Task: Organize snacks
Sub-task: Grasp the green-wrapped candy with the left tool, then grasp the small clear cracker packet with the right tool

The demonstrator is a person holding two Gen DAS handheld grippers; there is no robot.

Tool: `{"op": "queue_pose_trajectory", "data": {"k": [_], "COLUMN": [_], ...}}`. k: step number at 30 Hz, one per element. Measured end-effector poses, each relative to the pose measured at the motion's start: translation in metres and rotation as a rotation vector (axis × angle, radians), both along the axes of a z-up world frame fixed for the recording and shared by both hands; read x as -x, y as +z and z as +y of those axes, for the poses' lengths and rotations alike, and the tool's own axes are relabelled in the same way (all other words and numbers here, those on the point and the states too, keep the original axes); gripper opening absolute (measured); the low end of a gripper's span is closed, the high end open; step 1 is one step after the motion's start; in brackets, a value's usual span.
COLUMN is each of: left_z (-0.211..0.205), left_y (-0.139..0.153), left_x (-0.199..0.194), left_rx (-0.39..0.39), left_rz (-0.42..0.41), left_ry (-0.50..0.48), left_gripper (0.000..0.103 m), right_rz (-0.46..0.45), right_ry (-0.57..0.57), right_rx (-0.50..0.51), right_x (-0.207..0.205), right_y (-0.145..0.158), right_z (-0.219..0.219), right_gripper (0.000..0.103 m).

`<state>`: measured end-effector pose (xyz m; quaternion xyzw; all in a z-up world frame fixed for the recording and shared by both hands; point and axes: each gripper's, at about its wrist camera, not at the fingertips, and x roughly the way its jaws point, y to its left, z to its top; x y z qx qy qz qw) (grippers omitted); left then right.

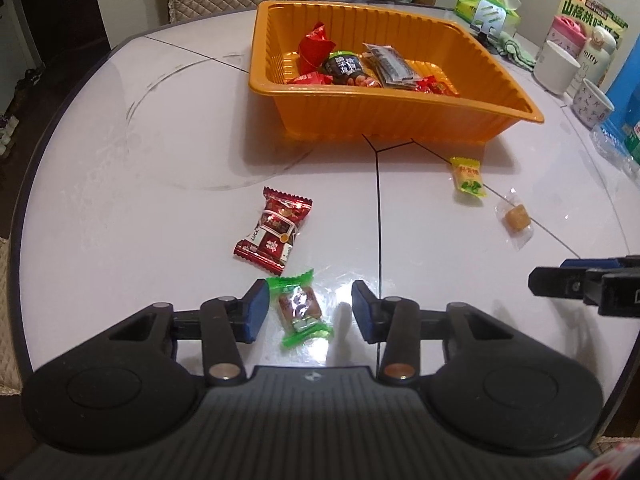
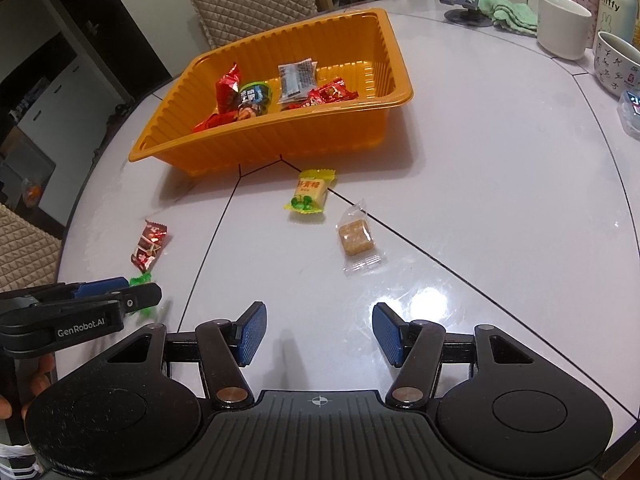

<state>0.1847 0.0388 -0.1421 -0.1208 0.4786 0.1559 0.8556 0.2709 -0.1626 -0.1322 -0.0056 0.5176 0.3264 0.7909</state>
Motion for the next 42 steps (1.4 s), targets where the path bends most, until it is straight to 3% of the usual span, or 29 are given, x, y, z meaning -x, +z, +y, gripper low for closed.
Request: {"op": "queue_pose_trajectory", "data": {"k": [8,24,42], "left_z": [-0.003,-0.004,0.012], "left_y": [-0.007,0.002,0.023], "left_x": [-0.001,0.002,0.003], "left_rx": [-0.043,-0.050,-0.065], "left_rz": [0.027,0.007,-0.036], "left_ry": [-0.014,-0.038,0.007], "left_gripper": [0.020,0.018,0.018], "right_rz": [0.007,-0.026,-0.204], "right_ry": [0.012,0.014,0.072], "right_rx": [0.002,-0.004,0.024], "right_x": [-0.005,-0.008,-0.029], "right_y": [-0.003,-0.002,-0.012], "right_z": [0.000,-0.001,0.010], "right_gripper": [0.059,0.059,0.058]}}
